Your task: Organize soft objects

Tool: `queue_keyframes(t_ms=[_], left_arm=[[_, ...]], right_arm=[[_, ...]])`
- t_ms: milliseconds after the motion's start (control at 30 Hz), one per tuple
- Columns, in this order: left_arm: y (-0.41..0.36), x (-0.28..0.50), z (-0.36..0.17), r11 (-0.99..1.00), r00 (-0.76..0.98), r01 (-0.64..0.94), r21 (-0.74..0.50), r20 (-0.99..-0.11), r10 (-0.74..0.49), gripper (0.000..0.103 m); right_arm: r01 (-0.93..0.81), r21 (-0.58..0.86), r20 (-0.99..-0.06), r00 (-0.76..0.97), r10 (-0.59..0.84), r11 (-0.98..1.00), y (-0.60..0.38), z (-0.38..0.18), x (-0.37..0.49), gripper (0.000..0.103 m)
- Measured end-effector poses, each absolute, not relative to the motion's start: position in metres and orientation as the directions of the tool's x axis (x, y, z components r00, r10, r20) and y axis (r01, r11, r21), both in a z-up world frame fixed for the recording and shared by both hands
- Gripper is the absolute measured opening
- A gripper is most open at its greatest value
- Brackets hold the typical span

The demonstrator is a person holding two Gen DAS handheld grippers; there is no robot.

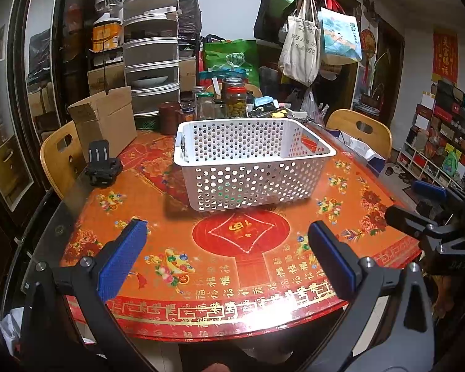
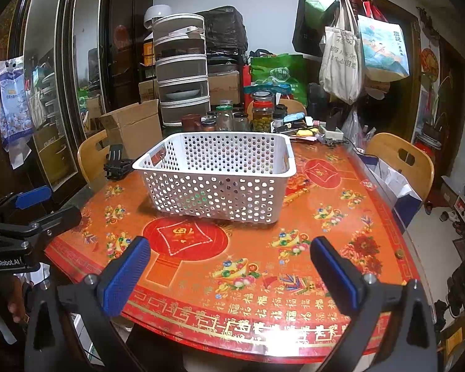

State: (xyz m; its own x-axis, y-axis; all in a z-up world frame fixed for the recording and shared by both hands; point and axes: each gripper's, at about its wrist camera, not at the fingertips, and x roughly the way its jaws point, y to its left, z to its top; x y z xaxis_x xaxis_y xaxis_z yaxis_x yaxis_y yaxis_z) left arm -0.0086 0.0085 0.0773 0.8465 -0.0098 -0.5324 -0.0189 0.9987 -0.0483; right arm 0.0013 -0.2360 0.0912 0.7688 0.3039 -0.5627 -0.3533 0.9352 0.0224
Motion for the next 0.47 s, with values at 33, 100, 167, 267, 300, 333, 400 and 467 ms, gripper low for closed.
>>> queue_keyframes(t_ms=[33,100,167,267,300,333,400,467], left_arm=[[0.0083,-0.0085,0.0774,0.999,0.847,-0.019,-0.048,-0.532,-0.010,0.103],[0.0073,-0.0086,0.0758,0.999,0.847,-0.015,-0.047,-0.531,-0.012,0.103],[0.0045,-0.0104,0.0727,0.999,0.850,-0.011,-0.039,-0.527,-0.011,0.103],[0.0038,-0.0112,0.0710,0.999,0.852,-0.002,-0.038,-0.524,-0.018,0.103],[0.0046,-0.0112,0.0719,0.999,0.852,0.001,-0.037,-0.523,-0.021,0.103],[0.0050,-0.0113,0.0723,0.999,0.853,0.002,-0.036,-0.521,-0.021,0.103],[0.0043,-0.0127,0.0707,0.999,0.855,0.002,-0.036,-0.519,-0.021,0.103],[0.0045,-0.0130,0.0703,0.999,0.853,0.002,-0.041,-0.522,-0.024,0.103]], right_arm=[[-0.353,0.022,-0.562,0.769,0.304,0.935,-0.2361,0.0913,0.0012,0.103],[-0.354,0.023,-0.562,0.769,0.305,0.935,-0.2361,0.0913,0.0014,0.103],[-0.353,0.022,-0.562,0.769,0.304,0.935,-0.2358,0.0914,0.0014,0.103],[-0.354,0.022,-0.562,0.769,0.304,0.935,-0.2358,0.0915,0.0015,0.103],[-0.354,0.021,-0.563,0.769,0.304,0.935,-0.2359,0.0914,0.0015,0.103],[-0.354,0.021,-0.563,0.769,0.304,0.935,-0.2358,0.0916,0.0014,0.103],[-0.356,0.021,-0.563,0.768,0.305,0.934,-0.2359,0.0901,0.0006,0.103],[-0.355,0.020,-0.563,0.768,0.305,0.934,-0.2357,0.0888,0.0002,0.103]])
